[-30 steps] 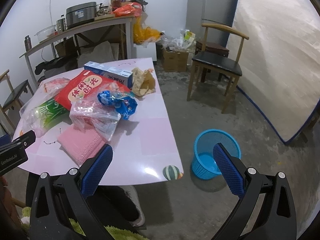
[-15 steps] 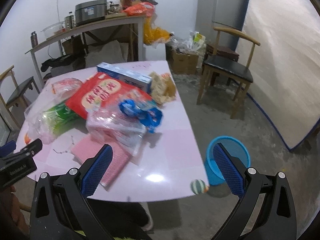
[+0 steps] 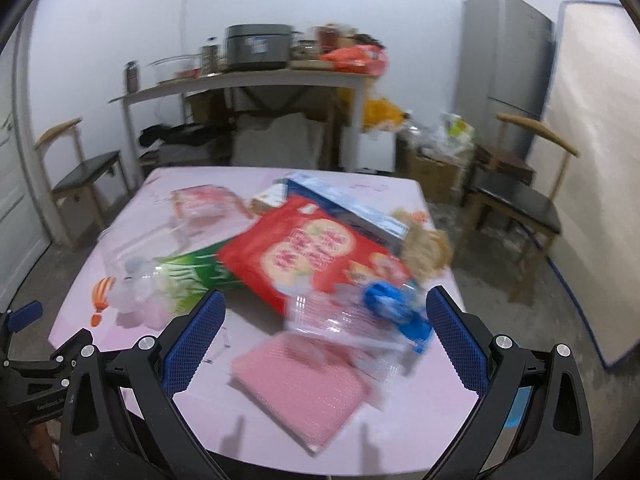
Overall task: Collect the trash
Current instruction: 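Grasp the clear container rim with the left tool while the right tool grasps the red-printed bag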
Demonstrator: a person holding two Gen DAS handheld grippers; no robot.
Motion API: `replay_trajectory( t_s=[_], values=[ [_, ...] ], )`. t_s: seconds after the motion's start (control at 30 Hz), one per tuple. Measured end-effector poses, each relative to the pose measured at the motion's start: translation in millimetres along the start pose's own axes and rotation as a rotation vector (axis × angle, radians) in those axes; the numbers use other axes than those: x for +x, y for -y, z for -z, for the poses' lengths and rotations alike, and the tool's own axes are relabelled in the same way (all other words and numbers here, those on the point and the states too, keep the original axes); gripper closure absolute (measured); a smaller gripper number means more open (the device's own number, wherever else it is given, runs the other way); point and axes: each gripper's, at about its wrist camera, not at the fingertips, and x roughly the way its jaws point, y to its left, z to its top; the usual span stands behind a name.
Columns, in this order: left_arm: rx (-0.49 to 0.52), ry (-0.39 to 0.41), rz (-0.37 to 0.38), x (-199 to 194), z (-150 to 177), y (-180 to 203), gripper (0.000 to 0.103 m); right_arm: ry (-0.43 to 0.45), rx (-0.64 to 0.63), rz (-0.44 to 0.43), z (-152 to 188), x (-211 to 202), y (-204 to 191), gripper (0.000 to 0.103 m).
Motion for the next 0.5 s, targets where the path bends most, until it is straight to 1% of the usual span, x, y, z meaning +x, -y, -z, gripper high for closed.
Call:
replay_trajectory(
  t_s=[0.1, 0.13, 0.2, 0.23, 0.3, 0.4, 0.5],
  values=[
    [-0.041, 0.000, 0.042, 5.2, 0.8, -22.2, 0.005, 0.010, -0.044, -0.038, -9.7, 4.9, -19.8, 0.006],
    [-0.058, -0.001, 0.070, 7.7, -0.3, -30.0, 0.005, 0.013, -0.049, -0.049, -11.9, 5.1, -24.3, 0.006],
    [-0.099, 0.020, 0.151, 10.5, -2.5, -44.2, 0.005, 0.022, -0.062, -0.077, -18.2, 6.3, -35.1, 0.006],
    [-0.137, 0.042, 0.204, 12.2, -4.8, -55.1, 0.005, 0.029, -0.065, -0.088, -20.8, 5.8, -39.4, 0.006],
    [-0.183, 0.061, 0.242, 17.2, -9.8, -67.0, 0.006, 0.034, -0.068, -0.104, -25.1, 5.3, -46.3, 0.006],
    [-0.207, 0.059, 0.249, 28.6, -21.5, -80.1, 0.006, 0.037, -0.081, -0.134, -36.8, 12.3, -55.8, 0.007],
    [-0.226, 0.077, 0.239, 36.7, -34.9, -91.1, 0.005, 0.046, -0.100, -0.213, -58.7, 21.1, -66.9, 0.007]
  ],
)
